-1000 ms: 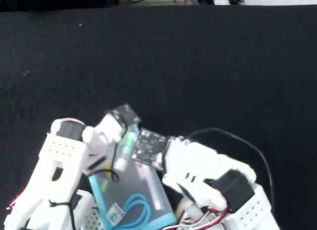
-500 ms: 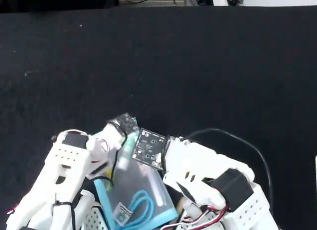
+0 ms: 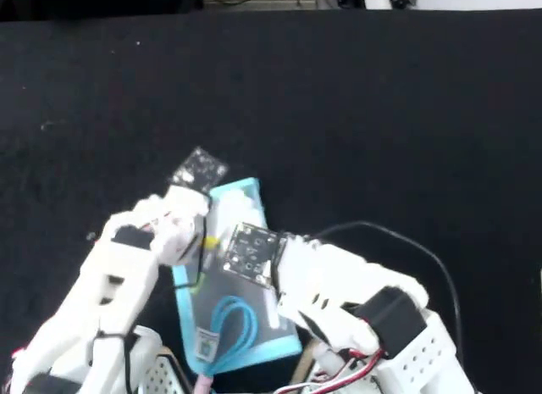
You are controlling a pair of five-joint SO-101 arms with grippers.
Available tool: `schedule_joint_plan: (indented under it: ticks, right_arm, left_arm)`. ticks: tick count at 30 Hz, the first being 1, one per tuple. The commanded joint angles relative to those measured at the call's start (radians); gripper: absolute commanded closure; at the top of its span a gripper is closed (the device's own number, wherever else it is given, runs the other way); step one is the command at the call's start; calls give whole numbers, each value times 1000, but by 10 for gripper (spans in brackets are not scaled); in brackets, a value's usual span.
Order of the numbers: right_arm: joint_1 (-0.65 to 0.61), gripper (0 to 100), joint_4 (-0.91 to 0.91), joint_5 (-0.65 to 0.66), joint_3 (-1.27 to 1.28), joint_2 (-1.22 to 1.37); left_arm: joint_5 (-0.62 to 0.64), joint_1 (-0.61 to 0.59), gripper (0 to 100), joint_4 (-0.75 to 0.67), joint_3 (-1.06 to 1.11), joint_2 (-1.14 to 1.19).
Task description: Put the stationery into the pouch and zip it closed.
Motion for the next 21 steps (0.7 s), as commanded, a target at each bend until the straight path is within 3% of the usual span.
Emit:
schedule_joint_plan:
  ticks: [1,6,12,15,21]
  right_arm:
    - [9,825,-21,8,-1,-8]
    - [9,825,-21,12,1,-8]
    - [9,825,-23,12,1,-8]
    - [9,825,-23,14,1,-8]
    - [9,825,-23,14,1,-8]
  left_arm:
    - [69,-90,726,114,-216,114]
    - [52,-163,726,523,-501,115]
    - [-262,-143,726,824,-552,117]
    - [-384,-111,726,856,-446,117]
    - [-382,-13,727,761,-291,115]
